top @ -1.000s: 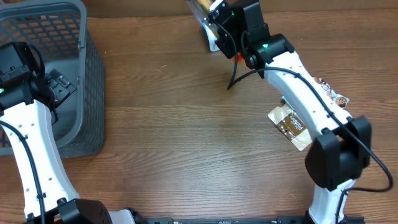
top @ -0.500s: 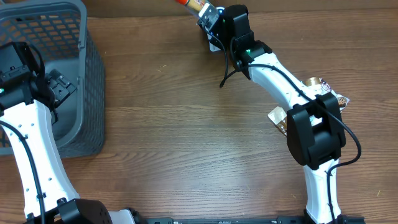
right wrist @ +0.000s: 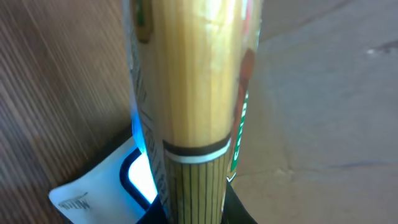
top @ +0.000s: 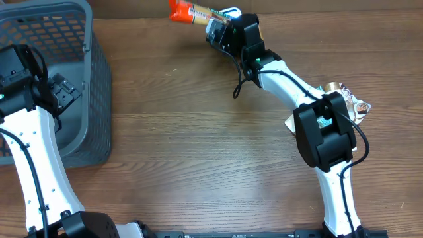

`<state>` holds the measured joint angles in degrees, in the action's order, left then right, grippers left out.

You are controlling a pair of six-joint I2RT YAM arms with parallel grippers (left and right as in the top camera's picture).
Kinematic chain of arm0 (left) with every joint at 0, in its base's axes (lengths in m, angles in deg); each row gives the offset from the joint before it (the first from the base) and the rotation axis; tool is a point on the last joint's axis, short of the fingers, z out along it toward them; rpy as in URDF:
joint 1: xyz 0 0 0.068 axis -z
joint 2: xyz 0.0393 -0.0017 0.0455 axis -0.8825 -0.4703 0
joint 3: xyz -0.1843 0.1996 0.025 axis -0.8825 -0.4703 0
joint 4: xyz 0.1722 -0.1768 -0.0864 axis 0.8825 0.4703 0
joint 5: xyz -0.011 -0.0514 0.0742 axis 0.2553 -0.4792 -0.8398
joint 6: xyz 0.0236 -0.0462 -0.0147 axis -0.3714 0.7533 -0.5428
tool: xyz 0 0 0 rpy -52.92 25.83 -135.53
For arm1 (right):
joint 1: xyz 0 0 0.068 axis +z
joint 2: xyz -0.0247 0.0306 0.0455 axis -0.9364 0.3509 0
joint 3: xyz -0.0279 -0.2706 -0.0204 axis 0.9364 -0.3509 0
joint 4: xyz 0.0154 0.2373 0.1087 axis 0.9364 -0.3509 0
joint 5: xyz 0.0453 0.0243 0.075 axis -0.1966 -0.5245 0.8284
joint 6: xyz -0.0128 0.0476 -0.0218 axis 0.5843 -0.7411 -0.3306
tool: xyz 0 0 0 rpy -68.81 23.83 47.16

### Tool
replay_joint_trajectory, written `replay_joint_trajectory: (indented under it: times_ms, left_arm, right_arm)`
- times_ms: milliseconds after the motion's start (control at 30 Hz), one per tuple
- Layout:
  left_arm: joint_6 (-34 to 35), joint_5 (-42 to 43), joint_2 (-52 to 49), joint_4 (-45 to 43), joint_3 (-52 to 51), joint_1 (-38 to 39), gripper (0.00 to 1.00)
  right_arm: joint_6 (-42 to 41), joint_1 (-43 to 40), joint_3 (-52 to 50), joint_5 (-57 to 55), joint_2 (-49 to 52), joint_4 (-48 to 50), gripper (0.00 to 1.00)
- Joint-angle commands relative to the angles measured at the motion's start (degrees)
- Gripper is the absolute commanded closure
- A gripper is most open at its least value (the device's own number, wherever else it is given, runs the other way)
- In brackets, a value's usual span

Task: Scan the item barcode
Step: 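Hold the spaghetti packet's barcode end against the scanner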

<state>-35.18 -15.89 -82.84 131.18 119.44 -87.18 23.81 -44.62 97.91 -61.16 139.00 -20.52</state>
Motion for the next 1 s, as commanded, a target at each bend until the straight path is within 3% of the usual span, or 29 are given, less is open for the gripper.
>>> replay_joint_trajectory:
  times_ms: [0,500,767,967]
  left_arm:
    - [1.0,0.5,-0.1,0.0,-0.2,0.1,0.00]
    - [1.0,0.5,-0.1,0.0,-0.2,0.1,0.00]
    - [1.0,0.5,-0.1,0.0,-0.2,0.1,0.01]
    - [1.0,0.5,-0.1,0.0,-0.2,0.1,0.00]
  right_arm:
    - [0.7,-0.2,2.8,-0.2,-2.3,3.2,0.96]
    - [-0.9,1.1,2.8,-5.4,-3.6,2.2,0.96]
    - [-16.8,3.1,2.9,-1.4,-17.1,-18.4,0.96]
    - [-44.2,2.1,2.9,6.7,-30.1,-36.5,0.96]
